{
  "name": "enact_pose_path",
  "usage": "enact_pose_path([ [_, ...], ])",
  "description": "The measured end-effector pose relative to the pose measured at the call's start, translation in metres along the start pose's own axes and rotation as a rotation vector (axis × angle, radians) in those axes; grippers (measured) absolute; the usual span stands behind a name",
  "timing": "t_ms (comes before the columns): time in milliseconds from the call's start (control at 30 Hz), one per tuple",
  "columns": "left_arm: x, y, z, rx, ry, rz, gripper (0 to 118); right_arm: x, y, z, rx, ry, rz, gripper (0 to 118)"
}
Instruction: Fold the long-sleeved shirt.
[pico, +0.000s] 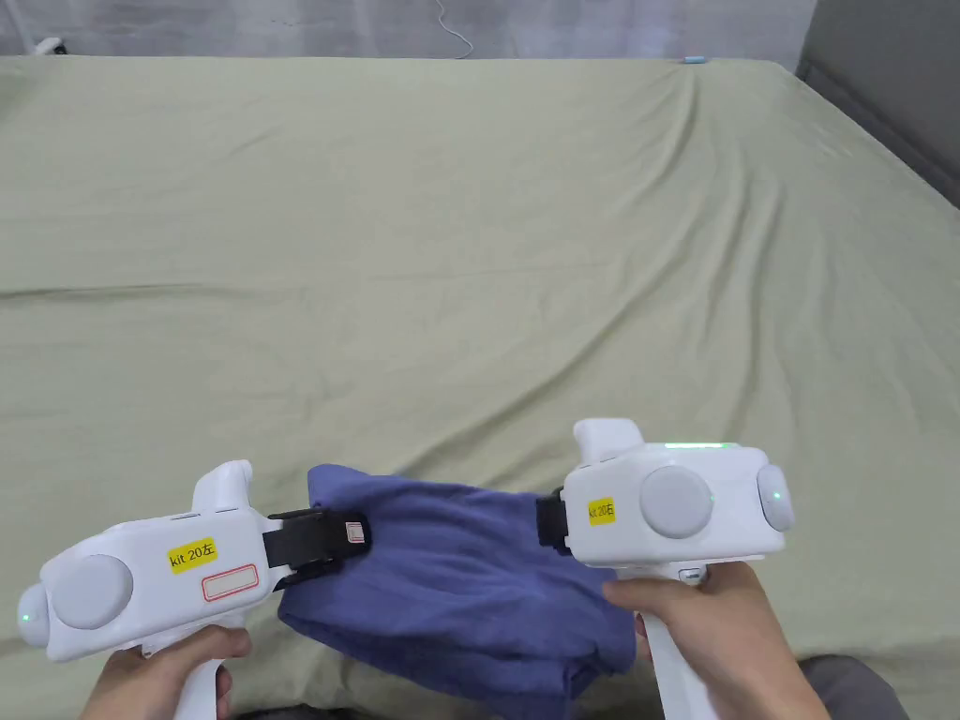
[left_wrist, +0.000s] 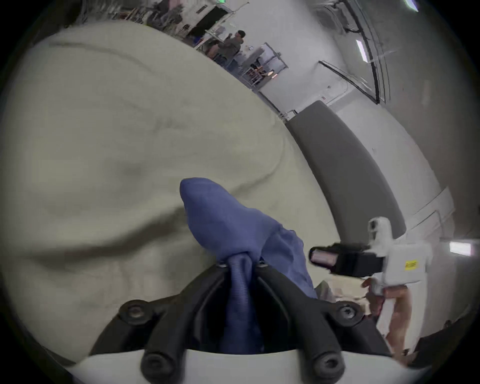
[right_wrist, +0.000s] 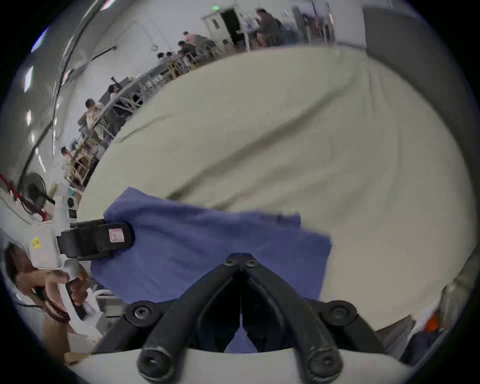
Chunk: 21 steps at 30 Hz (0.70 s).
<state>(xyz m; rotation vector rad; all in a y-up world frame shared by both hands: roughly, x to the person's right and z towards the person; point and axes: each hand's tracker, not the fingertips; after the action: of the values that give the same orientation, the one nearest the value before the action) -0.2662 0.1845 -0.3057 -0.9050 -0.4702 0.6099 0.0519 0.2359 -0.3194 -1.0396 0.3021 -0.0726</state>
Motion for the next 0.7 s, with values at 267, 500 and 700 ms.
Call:
enact_pose_path([
  [267, -0.075, 0.053, 0.107, 0.179, 0.138, 0.009, 2, -0.131, 0.046, -0.010, 0.134, 0.139, 0.250, 0],
  [500, -0.211, 0.104, 0.222, 0.253, 0.428, 0.071, 2, -0.257, 0.058, -0.055, 0.171, 0.217, 0.455, 0],
  [700, -0.265, 0.104, 0.251, 0.277, 0.507, 0.180, 25, -0.302, 0.054, -0.074, 0.145, 0.292, 0.508, 0],
])
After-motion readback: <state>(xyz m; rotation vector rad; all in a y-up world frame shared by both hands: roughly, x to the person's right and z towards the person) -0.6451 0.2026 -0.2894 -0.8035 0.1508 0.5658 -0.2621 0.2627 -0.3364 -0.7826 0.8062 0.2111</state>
